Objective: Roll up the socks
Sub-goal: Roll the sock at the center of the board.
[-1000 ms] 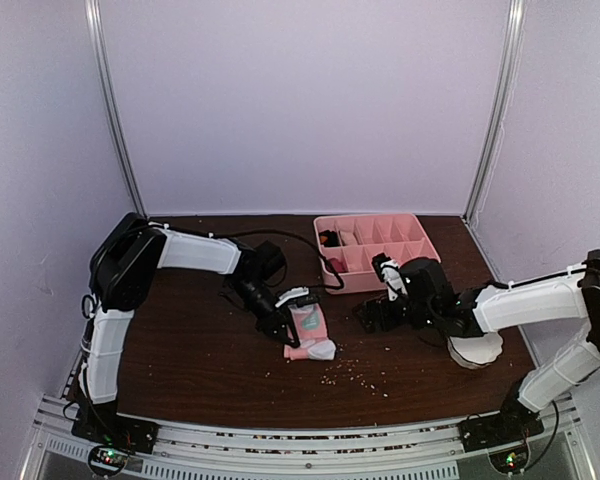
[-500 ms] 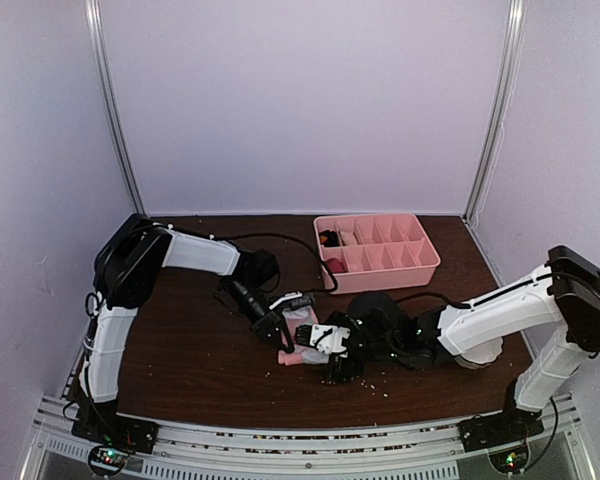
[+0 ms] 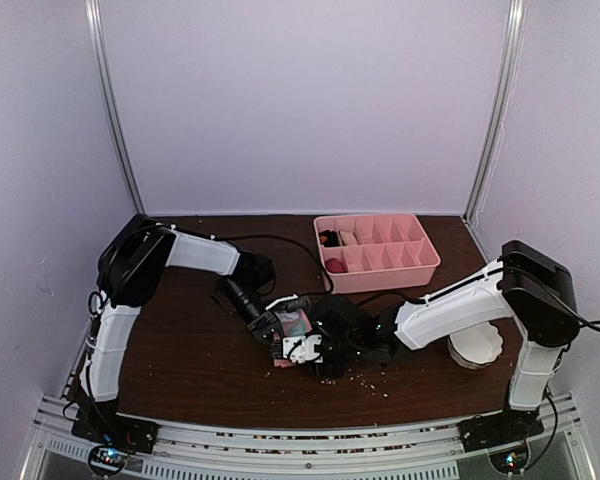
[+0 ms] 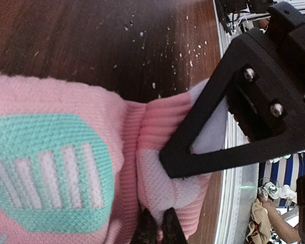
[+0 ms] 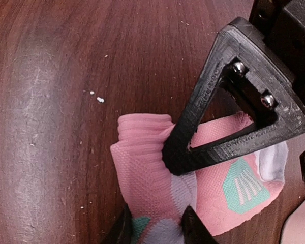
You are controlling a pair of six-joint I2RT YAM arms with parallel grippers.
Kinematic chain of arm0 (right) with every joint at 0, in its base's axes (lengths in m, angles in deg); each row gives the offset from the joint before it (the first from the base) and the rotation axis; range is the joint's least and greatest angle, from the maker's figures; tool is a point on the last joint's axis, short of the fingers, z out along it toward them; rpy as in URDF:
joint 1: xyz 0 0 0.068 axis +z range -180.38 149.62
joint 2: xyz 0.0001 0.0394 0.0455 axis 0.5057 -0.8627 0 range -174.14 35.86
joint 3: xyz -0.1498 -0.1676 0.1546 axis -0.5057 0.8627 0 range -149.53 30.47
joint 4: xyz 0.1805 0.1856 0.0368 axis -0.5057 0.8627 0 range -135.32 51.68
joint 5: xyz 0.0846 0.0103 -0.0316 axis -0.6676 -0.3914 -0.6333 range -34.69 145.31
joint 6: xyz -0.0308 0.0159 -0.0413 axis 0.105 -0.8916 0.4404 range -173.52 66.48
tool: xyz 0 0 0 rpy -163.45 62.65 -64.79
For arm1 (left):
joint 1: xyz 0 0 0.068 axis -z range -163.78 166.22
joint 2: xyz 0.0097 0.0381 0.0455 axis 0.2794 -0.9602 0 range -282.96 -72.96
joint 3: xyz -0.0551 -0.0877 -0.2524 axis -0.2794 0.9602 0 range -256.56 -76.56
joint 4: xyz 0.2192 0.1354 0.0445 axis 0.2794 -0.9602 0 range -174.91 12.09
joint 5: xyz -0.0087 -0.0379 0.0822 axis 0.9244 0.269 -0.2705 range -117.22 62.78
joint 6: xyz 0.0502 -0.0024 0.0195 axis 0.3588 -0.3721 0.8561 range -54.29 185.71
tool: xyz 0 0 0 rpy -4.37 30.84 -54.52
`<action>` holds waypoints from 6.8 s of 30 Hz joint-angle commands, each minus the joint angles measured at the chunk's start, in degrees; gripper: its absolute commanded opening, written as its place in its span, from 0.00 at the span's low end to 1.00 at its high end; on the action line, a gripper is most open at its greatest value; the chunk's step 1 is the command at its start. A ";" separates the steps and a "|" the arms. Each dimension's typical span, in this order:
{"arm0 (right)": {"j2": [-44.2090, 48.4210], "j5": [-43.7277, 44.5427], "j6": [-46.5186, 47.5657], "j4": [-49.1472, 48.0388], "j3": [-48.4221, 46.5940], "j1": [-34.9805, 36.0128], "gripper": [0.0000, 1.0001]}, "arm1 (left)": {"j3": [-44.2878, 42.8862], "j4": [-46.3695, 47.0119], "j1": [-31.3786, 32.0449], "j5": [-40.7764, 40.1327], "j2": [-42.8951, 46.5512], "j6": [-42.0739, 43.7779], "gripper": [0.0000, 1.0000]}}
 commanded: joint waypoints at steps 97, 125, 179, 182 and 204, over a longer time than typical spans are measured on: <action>7.24 -15.60 -61.67 -6.42 18.66 -14.45 1.00 | 3.94 6.58 6.86 -28.40 -0.82 3.57 0.00; 22.44 -18.81 -82.33 -53.38 39.81 -32.65 0.99 | 0.41 -0.66 1.26 -14.66 -3.61 2.34 0.00; -3.46 -19.19 -80.01 -32.68 20.05 -11.56 0.00 | 9.92 17.03 -2.05 -21.80 17.29 3.98 0.28; -1.62 -17.48 -81.05 -27.51 18.99 -10.78 0.00 | 7.53 13.39 -1.66 -21.93 18.50 6.84 0.25; -5.33 -25.49 -95.44 -11.10 10.11 -11.84 0.00 | 22.97 27.75 15.63 -45.42 29.16 23.22 0.45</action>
